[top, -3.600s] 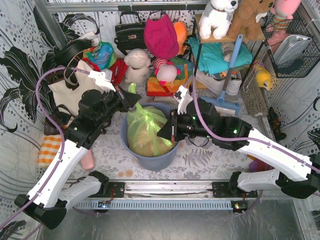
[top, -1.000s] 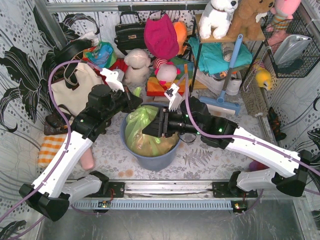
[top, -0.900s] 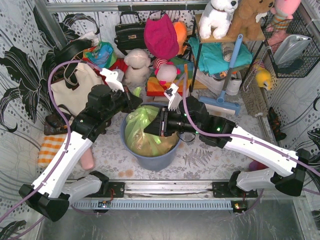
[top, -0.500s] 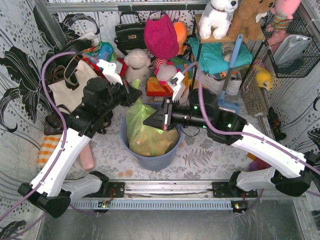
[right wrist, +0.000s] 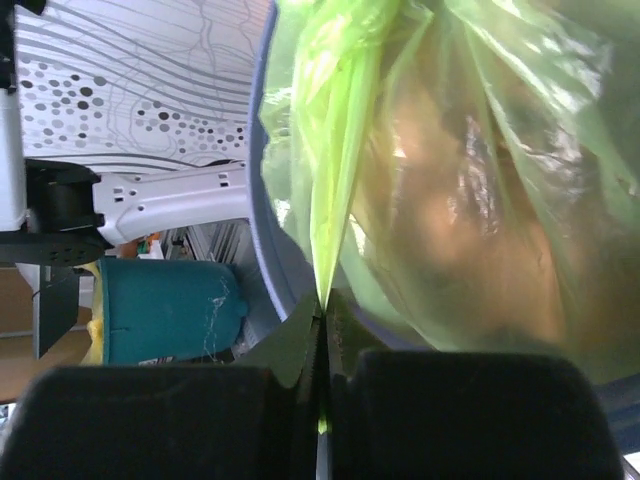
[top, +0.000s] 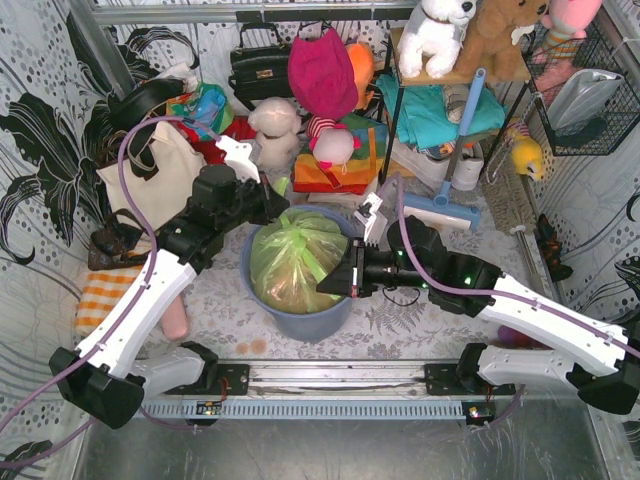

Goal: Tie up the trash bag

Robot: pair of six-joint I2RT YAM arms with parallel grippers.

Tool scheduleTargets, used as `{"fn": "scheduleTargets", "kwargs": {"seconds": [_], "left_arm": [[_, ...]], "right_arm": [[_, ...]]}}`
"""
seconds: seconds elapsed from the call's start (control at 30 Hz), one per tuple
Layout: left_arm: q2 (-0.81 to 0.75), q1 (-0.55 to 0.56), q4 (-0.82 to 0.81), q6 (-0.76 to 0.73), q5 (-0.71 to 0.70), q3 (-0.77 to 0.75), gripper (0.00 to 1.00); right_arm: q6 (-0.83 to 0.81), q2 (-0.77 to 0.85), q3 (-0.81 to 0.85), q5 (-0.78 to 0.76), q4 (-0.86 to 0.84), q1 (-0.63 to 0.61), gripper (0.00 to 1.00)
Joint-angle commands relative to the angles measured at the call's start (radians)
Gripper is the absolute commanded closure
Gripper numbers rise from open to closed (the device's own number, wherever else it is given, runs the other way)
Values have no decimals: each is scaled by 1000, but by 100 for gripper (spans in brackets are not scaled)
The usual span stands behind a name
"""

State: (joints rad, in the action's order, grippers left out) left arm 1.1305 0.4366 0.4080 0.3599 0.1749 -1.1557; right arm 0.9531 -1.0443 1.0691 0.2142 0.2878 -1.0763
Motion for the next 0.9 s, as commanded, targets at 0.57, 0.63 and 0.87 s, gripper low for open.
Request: {"fn": "scheduleTargets", "kwargs": {"seconds": [0.57, 0.63, 0.87], "left_arm": [[-49, -5, -59, 18, 30, -32, 100], [-47, -4, -63, 23, 34, -30, 100], [-55, -5, -65, 29, 36, -30, 100]], "right_arm": [[-171, -67, 130, -2, -131, -4, 53], [-185, -87, 140, -10, -134, -2, 54], [-212, -148, 186, -13, -146, -2, 92]]}}
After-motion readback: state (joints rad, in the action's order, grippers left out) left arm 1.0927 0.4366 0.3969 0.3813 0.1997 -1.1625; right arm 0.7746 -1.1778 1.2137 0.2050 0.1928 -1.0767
